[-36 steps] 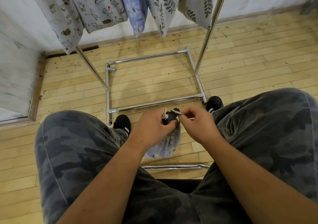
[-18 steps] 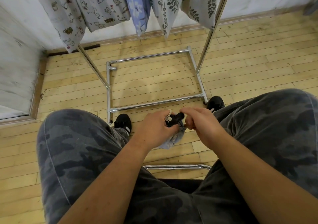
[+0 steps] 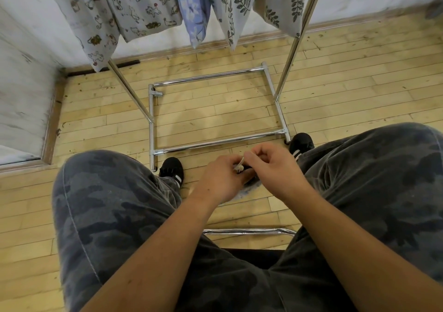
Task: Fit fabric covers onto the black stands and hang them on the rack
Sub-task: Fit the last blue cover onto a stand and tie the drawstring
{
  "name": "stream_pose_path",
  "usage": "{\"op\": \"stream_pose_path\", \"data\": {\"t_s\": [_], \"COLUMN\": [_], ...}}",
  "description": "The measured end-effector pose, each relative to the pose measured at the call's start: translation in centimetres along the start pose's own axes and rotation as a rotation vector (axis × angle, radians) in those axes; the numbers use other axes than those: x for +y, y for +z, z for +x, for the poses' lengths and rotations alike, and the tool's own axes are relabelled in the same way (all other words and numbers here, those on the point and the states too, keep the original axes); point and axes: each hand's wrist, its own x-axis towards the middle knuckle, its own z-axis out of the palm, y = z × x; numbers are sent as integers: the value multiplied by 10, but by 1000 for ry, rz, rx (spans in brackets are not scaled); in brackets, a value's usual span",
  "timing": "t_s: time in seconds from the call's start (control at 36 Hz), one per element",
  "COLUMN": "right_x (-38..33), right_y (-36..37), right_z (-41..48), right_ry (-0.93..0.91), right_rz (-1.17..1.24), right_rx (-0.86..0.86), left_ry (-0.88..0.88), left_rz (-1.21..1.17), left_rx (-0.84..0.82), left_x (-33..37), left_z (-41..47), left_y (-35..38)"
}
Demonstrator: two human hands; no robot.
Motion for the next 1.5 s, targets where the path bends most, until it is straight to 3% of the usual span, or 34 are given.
{"op": "stream_pose_path", "data": {"t_s": [0.19, 0.31, 0.44, 0.75, 0.83, 0.97, 1.08, 1.28, 1.39, 1.5], "right_x": [-10, -11, -4, 6, 7, 12, 10, 18, 18, 19], "right_y": [6, 2, 0, 1, 3, 6, 10, 13, 12, 10], "right_z": [-7, -5, -4, -6, -6, -5, -6, -5, -6, -5], "right_ry": [-25, -23, -40, -135, -201, -222, -249, -169, -80, -34], "right_rz": [170, 254, 169, -14, -1, -109, -157, 75, 219, 211], "right_rx": [-61, -72, -123, -130, -113, -130, -164, -210, -225, -230], "left_ry": [-47, -46, -145, -226, -179, -94, -77, 16, -52, -55], "left_rz": [40, -94, -483, -742, -697, -347, -227, -176, -155, -86], "left_rx": [56, 81, 52, 74, 79, 243, 333, 427, 482, 486], "left_x": [2, -3, 4, 16, 16, 16, 14, 8, -2, -2], "left_z": [0, -2, -5, -11, -13, -17, -18, -13, -5, -6], "left_y": [4, 0, -9, -8, -8, -8, -9, -4, -7, -14]}}
